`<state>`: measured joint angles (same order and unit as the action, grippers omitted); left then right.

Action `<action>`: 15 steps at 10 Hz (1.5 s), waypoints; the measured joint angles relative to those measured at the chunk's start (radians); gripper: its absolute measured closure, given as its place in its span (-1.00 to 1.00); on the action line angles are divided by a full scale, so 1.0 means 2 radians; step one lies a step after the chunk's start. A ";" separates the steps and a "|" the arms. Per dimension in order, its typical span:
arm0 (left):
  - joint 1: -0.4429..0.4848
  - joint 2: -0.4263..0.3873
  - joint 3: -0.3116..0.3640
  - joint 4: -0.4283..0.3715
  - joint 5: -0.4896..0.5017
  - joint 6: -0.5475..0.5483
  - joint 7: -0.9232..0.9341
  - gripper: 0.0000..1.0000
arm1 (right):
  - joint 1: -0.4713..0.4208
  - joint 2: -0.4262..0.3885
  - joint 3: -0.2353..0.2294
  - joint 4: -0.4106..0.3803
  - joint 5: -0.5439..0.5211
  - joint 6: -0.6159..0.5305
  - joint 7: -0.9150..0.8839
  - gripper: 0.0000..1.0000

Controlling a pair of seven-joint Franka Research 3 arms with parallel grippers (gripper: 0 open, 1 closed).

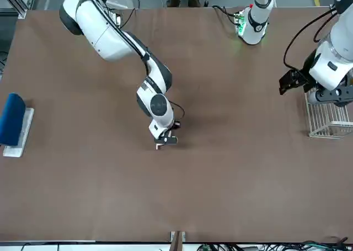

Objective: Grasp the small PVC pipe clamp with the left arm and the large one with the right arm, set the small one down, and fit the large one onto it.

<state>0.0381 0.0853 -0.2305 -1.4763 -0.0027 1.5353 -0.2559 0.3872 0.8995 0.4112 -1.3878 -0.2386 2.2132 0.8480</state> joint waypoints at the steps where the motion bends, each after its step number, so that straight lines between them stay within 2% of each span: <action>1: 0.000 0.000 0.000 0.000 0.000 0.000 0.000 -0.99 | 0.000 0.000 0.000 0.000 0.000 0.000 0.000 0.82; 15: -0.016 0.010 -0.008 0.000 0.000 0.002 -0.013 -0.99 | 0.006 0.000 0.004 0.000 -0.020 0.002 -0.013 0.81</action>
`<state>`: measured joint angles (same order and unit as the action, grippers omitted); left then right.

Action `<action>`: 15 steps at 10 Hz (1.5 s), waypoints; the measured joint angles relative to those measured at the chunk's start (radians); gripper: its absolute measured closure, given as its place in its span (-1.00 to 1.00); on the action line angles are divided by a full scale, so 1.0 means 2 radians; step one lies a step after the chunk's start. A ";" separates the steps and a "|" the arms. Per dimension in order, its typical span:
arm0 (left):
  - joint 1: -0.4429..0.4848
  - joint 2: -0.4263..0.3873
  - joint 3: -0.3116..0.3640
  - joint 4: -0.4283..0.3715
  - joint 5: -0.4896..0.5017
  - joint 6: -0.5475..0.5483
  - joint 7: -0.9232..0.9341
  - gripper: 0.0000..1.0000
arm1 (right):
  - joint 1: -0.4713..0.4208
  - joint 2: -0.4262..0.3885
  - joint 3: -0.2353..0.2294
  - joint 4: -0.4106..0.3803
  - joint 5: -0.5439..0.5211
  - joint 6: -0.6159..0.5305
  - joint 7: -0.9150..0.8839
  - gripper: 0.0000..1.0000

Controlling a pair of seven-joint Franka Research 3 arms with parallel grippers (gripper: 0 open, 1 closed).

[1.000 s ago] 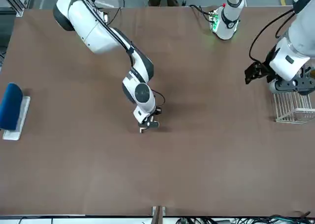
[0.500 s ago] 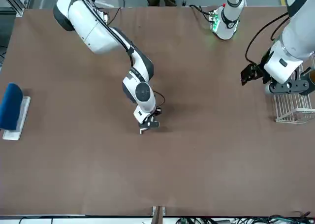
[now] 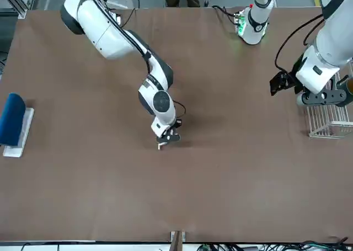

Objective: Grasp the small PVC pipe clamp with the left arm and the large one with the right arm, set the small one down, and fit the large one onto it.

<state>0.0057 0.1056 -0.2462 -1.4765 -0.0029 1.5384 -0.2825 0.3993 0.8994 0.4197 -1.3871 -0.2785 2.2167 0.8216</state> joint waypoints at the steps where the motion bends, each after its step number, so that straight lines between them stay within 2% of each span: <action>1: 0.000 0.000 0.000 0.000 0.000 0.000 0.000 -0.99 | 0.000 0.000 0.000 0.000 0.000 0.000 0.000 0.69; 2: 0.000 0.000 0.000 0.000 0.000 0.000 0.000 -0.99 | 0.000 0.000 0.000 0.000 0.000 0.000 0.000 0.60; 3: 0.000 0.000 0.000 0.000 0.000 0.000 0.000 -0.99 | 0.000 0.000 0.000 0.000 0.000 0.000 0.001 0.36; 6: 0.000 0.001 0.000 0.000 0.000 0.000 0.000 -0.99 | -0.006 -0.008 0.000 0.005 0.000 -0.010 0.001 -0.55; 8: 0.000 0.004 -0.001 0.000 0.000 0.001 0.000 -0.99 | -0.027 -0.035 0.002 0.011 0.000 -0.062 0.001 -1.00; 10: 0.000 0.005 -0.004 0.001 0.000 0.001 0.001 -0.99 | -0.067 -0.089 0.008 0.016 0.002 -0.131 0.001 -1.00; 13: 0.004 -0.004 -0.003 0.005 0.000 0.001 -0.005 -0.99 | -0.156 -0.191 0.011 0.017 0.039 -0.208 -0.006 -1.00; 15: 0.020 -0.017 -0.001 0.005 0.000 -0.014 -0.003 -0.99 | -0.219 -0.245 0.002 0.017 0.061 -0.245 -0.059 -1.00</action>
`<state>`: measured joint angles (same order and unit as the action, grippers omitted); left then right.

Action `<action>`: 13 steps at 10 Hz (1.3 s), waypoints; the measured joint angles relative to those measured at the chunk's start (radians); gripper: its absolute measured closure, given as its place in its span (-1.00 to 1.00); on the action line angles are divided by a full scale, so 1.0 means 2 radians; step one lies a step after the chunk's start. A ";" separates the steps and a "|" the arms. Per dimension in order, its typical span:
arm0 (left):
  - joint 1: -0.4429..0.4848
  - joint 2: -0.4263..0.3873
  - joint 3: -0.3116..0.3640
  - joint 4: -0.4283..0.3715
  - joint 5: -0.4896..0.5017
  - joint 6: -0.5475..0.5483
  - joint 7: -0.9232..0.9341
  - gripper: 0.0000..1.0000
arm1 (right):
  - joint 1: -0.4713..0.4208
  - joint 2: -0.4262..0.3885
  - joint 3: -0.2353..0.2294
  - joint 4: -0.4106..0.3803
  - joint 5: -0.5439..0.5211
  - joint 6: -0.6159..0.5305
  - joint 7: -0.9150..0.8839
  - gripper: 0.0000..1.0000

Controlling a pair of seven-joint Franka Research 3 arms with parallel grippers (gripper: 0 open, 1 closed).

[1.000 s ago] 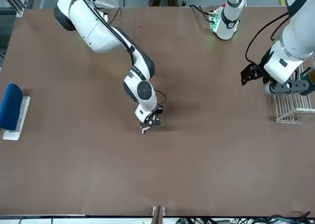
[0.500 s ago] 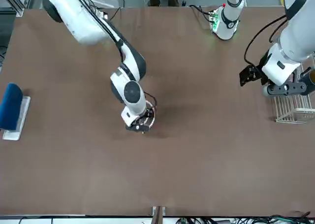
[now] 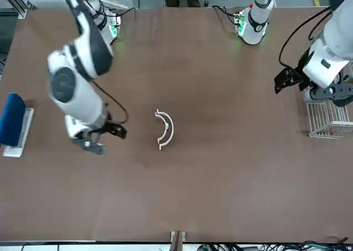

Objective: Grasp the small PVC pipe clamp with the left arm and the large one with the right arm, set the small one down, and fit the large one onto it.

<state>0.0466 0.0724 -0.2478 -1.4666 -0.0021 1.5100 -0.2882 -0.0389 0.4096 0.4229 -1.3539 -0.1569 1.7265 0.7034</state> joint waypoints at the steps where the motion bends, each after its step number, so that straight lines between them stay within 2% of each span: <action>1: 0.006 -0.003 0.001 0.000 0.000 -0.002 0.004 -0.99 | -0.015 -0.024 -0.027 -0.002 0.016 -0.017 -0.045 -1.00; 3: 0.013 -0.004 0.006 0.000 0.000 -0.004 0.016 -1.00 | -0.019 -0.077 -0.119 -0.025 0.057 -0.033 -0.167 -1.00; 4: 0.016 -0.006 0.021 0.000 0.000 -0.008 0.051 -1.00 | -0.020 -0.105 -0.166 -0.043 0.068 -0.038 -0.237 -1.00; 6: -0.023 -0.016 0.113 0.001 0.000 -0.018 0.123 -1.00 | -0.022 -0.143 -0.238 -0.062 0.077 -0.068 -0.367 -1.00; 7: -0.026 -0.021 0.122 0.001 0.000 -0.020 0.130 -1.00 | -0.022 -0.154 -0.260 -0.064 0.081 -0.081 -0.403 -1.00; 8: -0.021 -0.022 0.105 0.001 0.000 -0.020 0.129 -1.00 | -0.022 -0.160 -0.268 -0.063 0.082 -0.092 -0.414 -1.00; 10: -0.019 -0.022 0.081 0.001 0.000 -0.020 0.123 -1.00 | -0.019 -0.164 -0.267 -0.063 0.082 -0.096 -0.413 -1.00; 13: -0.020 -0.019 0.079 0.000 0.000 -0.020 0.125 -1.00 | -0.018 -0.164 -0.267 -0.063 0.081 -0.101 -0.389 -1.00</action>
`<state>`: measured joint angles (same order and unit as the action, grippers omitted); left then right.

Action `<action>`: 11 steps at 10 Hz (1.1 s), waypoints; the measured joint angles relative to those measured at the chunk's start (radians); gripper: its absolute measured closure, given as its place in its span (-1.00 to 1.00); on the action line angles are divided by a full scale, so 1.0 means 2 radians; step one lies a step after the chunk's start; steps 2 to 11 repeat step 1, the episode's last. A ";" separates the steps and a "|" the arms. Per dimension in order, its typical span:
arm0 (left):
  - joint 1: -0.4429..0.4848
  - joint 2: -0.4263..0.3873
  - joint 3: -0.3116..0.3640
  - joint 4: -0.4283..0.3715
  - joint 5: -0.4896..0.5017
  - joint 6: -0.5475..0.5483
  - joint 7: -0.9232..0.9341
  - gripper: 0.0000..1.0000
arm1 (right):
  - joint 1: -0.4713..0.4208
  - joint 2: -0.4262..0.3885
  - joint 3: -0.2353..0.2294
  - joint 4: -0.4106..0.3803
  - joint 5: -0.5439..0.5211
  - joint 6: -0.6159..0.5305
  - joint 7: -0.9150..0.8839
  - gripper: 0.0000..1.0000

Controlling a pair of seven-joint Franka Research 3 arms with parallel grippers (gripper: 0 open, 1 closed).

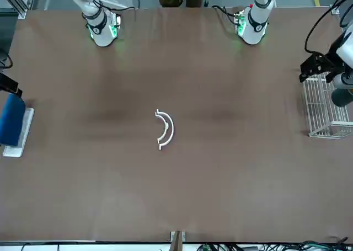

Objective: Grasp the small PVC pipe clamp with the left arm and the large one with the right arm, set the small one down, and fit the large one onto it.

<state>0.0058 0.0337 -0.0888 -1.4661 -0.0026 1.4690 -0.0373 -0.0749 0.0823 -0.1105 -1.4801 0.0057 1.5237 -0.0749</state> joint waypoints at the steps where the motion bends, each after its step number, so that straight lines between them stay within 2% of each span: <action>1: 0.000 0.002 0.000 0.000 0.000 0.000 0.001 -1.00 | 0.000 0.000 0.000 0.001 -0.001 -0.001 0.003 -1.00; 11: 0.000 0.002 0.000 0.000 0.000 0.000 0.001 -1.00 | 0.000 0.000 0.000 0.001 -0.001 -0.001 0.003 -1.00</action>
